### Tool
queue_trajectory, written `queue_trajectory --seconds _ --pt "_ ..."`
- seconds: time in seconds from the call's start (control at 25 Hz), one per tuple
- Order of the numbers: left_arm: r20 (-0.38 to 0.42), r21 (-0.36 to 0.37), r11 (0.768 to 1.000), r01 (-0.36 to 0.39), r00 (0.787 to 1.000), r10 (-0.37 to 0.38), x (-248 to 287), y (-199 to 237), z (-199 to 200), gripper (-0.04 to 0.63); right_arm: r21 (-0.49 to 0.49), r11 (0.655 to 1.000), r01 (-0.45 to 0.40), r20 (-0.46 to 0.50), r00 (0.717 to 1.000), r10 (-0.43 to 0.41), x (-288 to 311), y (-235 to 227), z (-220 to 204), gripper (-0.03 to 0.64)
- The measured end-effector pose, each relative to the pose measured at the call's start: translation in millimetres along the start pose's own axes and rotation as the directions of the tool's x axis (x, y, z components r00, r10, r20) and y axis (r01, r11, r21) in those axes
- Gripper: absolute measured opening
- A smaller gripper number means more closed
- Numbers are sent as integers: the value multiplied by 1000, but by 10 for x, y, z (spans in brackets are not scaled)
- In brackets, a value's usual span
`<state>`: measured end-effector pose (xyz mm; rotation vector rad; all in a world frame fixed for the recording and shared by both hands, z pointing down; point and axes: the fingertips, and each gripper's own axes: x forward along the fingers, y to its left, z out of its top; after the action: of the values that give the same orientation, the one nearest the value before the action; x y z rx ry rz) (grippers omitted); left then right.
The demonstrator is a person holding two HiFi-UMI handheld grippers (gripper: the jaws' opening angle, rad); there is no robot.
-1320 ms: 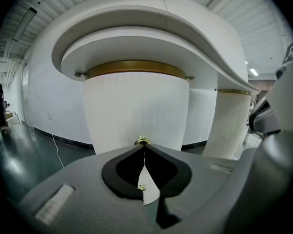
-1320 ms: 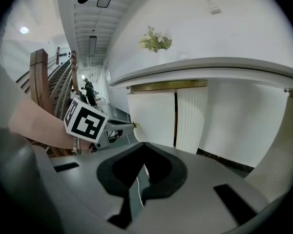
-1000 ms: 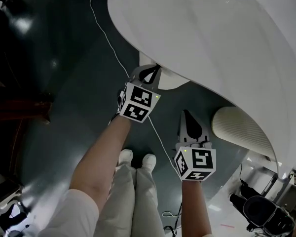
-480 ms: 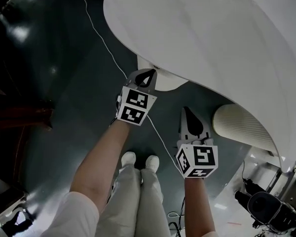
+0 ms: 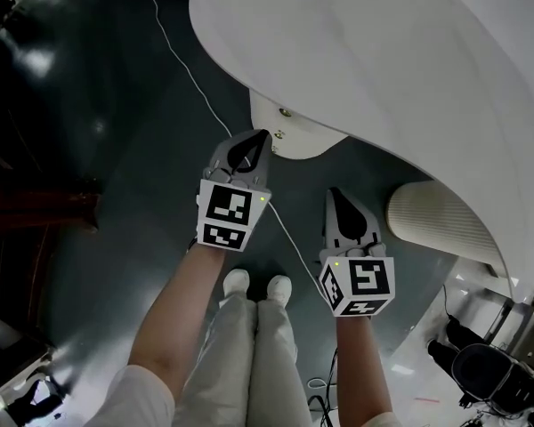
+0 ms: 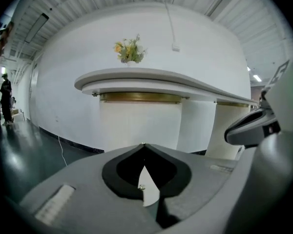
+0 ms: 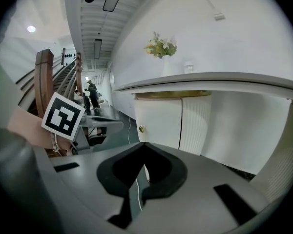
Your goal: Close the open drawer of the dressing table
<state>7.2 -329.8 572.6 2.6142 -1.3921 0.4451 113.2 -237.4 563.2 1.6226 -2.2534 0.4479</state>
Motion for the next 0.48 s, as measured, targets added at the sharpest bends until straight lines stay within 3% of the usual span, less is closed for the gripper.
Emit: queue_trajectory --seconds 0.48 --pt "50 96 995 14 999 -19 -539 -245 453 17 -39 999 -34 34 999 35 -276 184 320 -3"
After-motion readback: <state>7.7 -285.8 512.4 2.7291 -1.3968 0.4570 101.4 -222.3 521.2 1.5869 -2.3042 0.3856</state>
